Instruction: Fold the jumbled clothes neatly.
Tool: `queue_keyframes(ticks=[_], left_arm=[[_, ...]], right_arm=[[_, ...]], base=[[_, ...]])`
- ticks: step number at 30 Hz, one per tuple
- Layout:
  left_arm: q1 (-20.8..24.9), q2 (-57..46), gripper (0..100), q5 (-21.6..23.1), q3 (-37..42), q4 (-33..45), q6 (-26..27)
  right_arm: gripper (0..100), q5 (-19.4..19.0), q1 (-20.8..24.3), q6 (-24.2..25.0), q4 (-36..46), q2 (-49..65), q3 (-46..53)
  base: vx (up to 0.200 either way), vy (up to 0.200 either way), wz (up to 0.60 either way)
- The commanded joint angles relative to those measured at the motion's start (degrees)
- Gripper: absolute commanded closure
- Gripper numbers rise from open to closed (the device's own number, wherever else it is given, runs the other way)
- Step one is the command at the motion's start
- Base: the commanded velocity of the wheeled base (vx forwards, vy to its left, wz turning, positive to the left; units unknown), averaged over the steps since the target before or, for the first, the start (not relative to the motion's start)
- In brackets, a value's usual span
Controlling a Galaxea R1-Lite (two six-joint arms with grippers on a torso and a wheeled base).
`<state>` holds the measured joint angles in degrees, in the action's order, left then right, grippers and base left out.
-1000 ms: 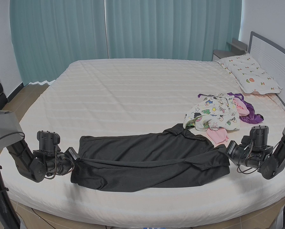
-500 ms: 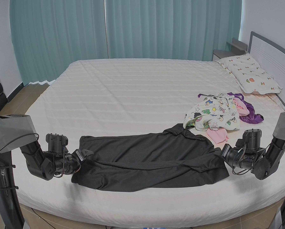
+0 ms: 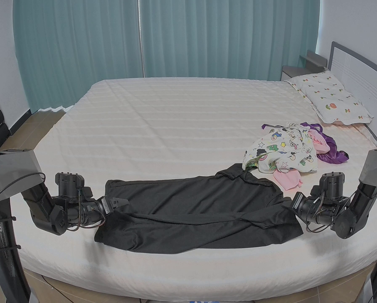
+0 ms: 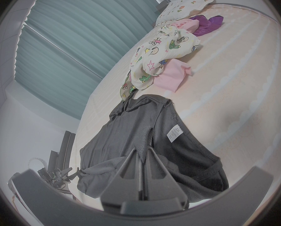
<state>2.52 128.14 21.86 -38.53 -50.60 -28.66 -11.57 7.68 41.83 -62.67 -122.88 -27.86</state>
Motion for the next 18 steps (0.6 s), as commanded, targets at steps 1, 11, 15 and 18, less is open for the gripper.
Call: queue_keyframes(ticks=[1, 11, 15, 18], left_arm=[[-0.06, 1.33, 0, 0.47, -0.31, -0.11, 0.36], [0.2, 3.52, 0, 0.29, -0.05, -0.37, 1.77], [0.2, 3.88, 100, -0.06, -0.23, -0.37, 1.77], [0.03, 3.61, 100, -0.15, 0.04, -0.37, 1.77]], right_arm=[[100, -0.03, -0.03, 0.01, 0.01, -0.17, -0.01], [100, -0.03, 0.05, 0.01, 0.01, -0.25, -0.01], [100, -0.03, 0.05, 0.01, 0.01, -0.17, 0.17], [100, -0.03, 0.05, 0.01, -0.08, 0.1, 0.43]], base=[[0.0, 0.0, 0.0], [0.0, 0.0, 0.0], [0.0, 0.0, 0.0], [0.0, 0.0, 0.0]])
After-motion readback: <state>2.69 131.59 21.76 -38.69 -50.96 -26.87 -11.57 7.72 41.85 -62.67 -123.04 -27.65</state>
